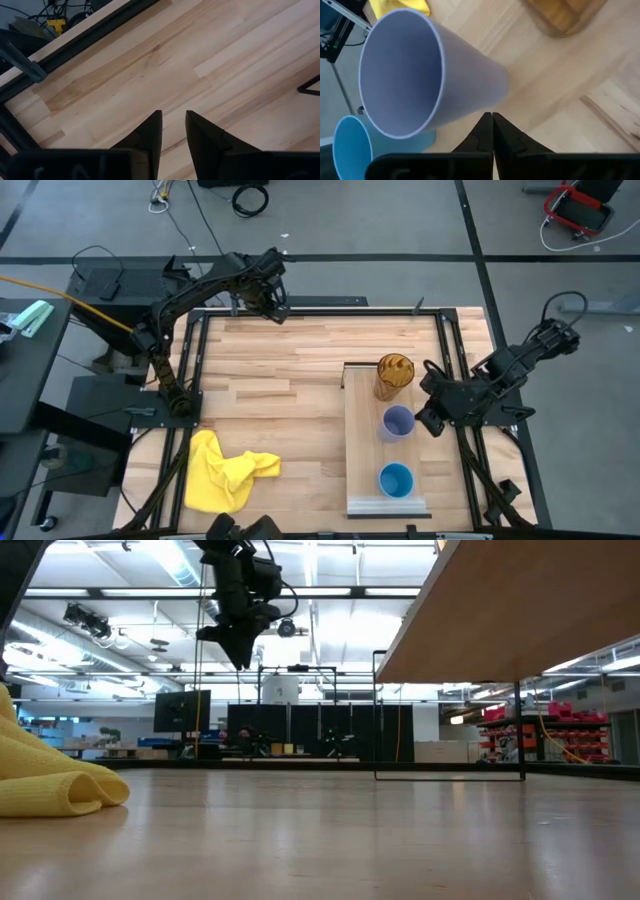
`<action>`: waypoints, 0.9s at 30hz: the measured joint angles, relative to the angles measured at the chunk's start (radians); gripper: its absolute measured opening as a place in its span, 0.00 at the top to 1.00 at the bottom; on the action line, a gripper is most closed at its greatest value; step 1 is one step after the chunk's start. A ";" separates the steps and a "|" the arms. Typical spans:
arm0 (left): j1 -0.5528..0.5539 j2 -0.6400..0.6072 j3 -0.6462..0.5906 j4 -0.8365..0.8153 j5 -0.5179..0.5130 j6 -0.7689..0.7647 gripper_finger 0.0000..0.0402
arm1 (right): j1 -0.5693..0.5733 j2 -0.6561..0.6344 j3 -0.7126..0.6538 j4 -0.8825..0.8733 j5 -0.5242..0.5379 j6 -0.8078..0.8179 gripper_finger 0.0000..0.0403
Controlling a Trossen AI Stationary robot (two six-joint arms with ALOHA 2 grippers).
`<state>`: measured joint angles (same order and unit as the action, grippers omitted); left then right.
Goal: Stack small to large cups/mugs on shelf
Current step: Adjust the purple cup on the shelf, then return to Home Position
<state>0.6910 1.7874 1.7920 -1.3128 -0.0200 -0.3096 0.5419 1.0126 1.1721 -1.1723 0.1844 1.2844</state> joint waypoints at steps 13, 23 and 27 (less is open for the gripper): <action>0.000 0.000 0.000 0.000 0.000 -0.002 0.77 | 0.000 0.048 0.000 0.059 -0.002 -0.029 0.99; 0.000 0.000 0.000 0.000 0.000 -0.002 0.78 | 0.000 0.048 -0.001 0.080 -0.006 -0.036 0.99; 0.000 0.000 0.000 0.000 0.000 -0.006 0.77 | 0.000 0.035 -0.001 0.066 -0.028 -0.035 0.99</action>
<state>0.6914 1.7870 1.7920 -1.3128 -0.0204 -0.3153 0.5415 1.0476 1.1715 -1.1067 0.1569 1.2497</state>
